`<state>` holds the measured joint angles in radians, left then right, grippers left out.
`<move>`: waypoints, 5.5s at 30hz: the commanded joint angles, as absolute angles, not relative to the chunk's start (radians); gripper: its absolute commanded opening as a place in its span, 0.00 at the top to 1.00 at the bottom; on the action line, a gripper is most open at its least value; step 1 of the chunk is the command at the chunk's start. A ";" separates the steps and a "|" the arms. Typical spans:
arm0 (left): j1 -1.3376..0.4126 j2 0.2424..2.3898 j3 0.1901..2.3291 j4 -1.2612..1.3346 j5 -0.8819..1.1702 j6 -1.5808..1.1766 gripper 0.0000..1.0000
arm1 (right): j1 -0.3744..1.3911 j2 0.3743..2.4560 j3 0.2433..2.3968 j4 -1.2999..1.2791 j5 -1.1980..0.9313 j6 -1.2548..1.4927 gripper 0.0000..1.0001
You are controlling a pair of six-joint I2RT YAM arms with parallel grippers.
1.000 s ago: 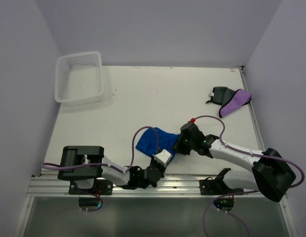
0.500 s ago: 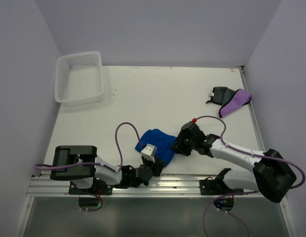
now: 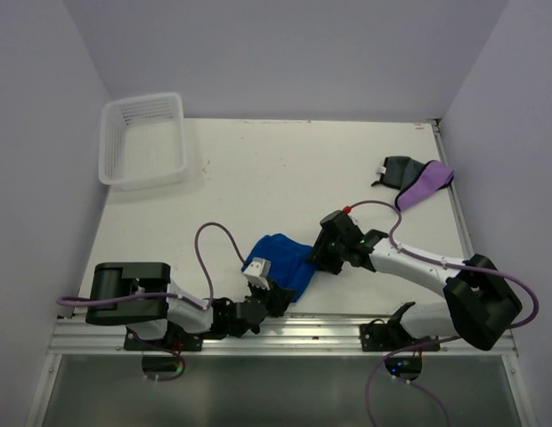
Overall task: Roll the towels
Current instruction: Roll the towel
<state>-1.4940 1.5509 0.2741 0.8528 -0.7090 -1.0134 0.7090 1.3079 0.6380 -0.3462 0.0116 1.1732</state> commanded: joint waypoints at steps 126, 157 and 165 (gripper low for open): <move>-1.212 1.502 0.003 0.707 -0.284 -1.789 1.00 | 0.844 1.318 0.236 0.580 0.074 1.172 0.46; -1.419 0.985 0.332 0.152 -0.756 -0.901 0.29 | 0.842 1.367 0.422 0.115 0.140 1.316 0.94; -1.641 1.193 0.476 0.273 -1.054 -0.370 0.30 | 0.831 1.365 0.511 -0.041 0.103 1.287 0.92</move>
